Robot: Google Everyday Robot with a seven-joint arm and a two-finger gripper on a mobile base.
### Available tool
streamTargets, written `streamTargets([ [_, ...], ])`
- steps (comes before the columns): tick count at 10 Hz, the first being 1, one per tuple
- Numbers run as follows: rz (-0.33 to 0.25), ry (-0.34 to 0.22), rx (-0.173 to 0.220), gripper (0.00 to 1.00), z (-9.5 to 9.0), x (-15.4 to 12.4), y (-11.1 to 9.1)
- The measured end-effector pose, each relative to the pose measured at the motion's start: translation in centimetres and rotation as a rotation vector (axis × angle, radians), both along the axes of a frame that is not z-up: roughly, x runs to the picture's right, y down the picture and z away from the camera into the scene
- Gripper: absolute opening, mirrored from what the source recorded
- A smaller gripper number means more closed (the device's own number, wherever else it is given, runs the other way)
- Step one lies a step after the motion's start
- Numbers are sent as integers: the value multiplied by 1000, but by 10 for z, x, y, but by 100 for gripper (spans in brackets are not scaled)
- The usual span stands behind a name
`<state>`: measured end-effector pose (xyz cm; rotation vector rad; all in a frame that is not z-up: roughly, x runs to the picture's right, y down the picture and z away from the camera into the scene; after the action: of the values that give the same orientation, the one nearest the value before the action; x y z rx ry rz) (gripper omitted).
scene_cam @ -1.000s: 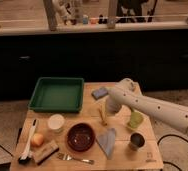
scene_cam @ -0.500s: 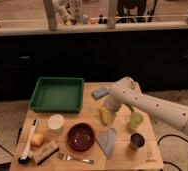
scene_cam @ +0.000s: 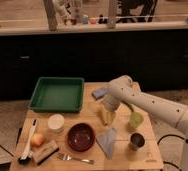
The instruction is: Place banana in tray
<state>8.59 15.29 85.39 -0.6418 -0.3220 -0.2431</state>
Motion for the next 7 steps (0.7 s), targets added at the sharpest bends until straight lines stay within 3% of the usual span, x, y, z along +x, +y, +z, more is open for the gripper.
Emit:
streamTargets([
  [4,-49,-37,-30,76,11,-4,7],
  [7,-35,-40,-48,53,21,2,14],
])
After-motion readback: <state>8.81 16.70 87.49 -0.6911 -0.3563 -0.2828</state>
